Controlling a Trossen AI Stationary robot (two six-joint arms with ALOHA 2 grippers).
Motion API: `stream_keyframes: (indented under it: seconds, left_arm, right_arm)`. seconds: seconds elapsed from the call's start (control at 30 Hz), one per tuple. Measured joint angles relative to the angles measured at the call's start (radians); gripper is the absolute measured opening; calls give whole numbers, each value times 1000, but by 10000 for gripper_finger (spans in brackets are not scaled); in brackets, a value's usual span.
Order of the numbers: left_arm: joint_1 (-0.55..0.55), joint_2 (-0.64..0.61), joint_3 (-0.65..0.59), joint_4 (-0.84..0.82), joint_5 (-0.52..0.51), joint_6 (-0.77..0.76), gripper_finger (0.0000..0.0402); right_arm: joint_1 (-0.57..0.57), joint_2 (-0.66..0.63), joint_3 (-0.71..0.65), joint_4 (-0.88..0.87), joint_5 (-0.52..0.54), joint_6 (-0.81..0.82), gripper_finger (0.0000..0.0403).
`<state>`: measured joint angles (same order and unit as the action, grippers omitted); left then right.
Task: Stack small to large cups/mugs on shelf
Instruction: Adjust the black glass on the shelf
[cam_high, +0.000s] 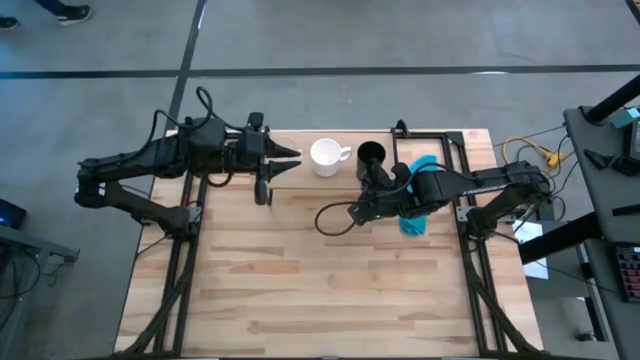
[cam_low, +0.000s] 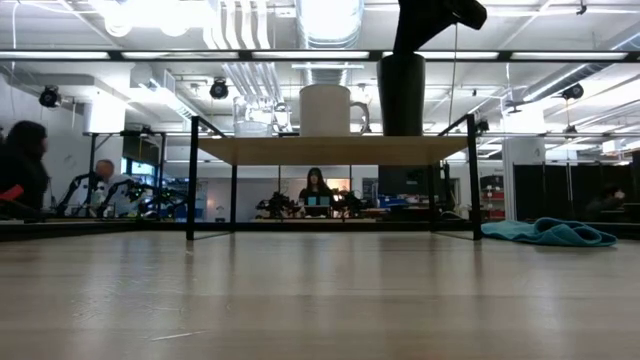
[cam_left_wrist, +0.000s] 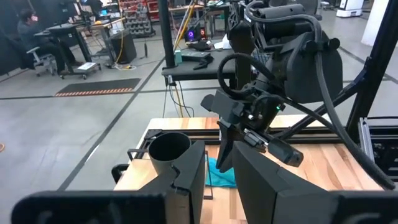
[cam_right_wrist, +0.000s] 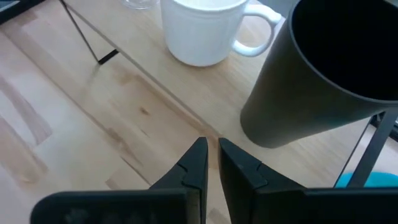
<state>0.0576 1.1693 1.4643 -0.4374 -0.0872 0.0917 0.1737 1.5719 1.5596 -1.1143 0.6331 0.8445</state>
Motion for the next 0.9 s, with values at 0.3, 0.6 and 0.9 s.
stream_keyframes:
  seconds: [0.3, 0.6, 0.9]
  left_arm:
    - [0, 0, 0, 0, 0, -1, 68]
    - [0, 0, 0, 0, 0, -1, 68]
    - [0, 0, 0, 0, 0, -1, 68]
  right_arm:
    - [-20, 0, 0, -3, 0, -26, 31]
    - [-37, 0, 0, -3, 0, -42, 31]
    - [-55, 0, 0, -3, 0, -65, 31]
